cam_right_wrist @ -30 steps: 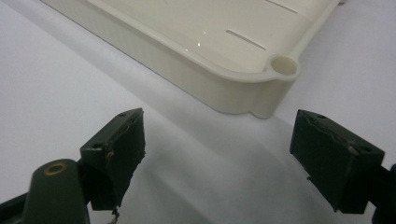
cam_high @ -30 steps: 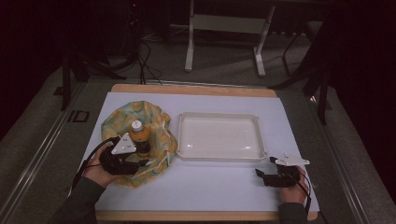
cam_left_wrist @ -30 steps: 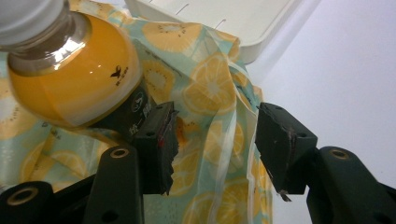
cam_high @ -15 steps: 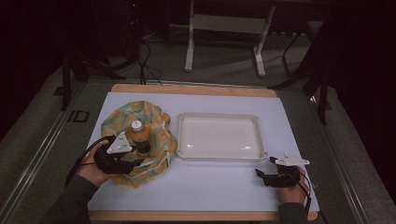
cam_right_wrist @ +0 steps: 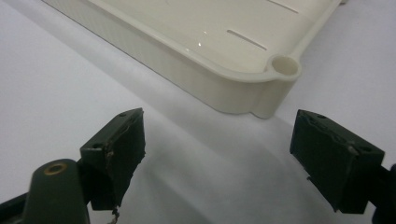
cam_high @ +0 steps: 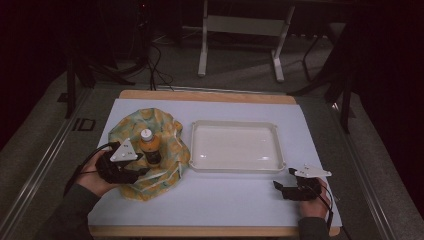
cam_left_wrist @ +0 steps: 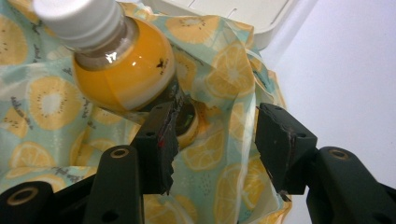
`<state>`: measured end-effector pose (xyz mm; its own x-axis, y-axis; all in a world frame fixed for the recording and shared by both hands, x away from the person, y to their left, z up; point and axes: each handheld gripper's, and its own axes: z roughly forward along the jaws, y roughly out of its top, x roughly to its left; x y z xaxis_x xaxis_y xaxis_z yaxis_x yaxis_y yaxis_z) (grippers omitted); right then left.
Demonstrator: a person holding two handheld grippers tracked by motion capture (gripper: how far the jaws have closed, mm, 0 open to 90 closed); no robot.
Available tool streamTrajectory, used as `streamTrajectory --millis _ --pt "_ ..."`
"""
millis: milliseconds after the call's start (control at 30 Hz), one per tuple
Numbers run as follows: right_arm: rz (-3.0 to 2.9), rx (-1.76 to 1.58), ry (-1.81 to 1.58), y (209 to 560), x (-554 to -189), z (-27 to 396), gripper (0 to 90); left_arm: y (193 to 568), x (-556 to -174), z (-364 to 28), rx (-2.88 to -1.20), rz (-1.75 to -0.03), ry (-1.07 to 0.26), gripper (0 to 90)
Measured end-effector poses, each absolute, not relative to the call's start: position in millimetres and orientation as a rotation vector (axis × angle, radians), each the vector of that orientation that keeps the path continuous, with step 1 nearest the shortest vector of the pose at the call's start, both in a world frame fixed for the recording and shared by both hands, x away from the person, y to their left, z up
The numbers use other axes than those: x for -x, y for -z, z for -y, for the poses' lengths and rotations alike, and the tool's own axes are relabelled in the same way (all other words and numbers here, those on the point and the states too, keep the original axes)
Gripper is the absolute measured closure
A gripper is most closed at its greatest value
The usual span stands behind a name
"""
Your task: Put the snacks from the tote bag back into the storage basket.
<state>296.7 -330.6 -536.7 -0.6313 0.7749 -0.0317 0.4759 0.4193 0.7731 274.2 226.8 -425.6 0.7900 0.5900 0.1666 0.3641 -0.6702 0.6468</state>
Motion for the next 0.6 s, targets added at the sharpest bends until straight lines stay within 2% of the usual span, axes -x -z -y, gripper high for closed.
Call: streamTrajectory --millis 600 --pt "-2.297 -1.068 -1.062 536.8 -296.8 330.4 17.5 415.3 -284.3 -234.1 -2.388 -0.693 -0.486 48.0"
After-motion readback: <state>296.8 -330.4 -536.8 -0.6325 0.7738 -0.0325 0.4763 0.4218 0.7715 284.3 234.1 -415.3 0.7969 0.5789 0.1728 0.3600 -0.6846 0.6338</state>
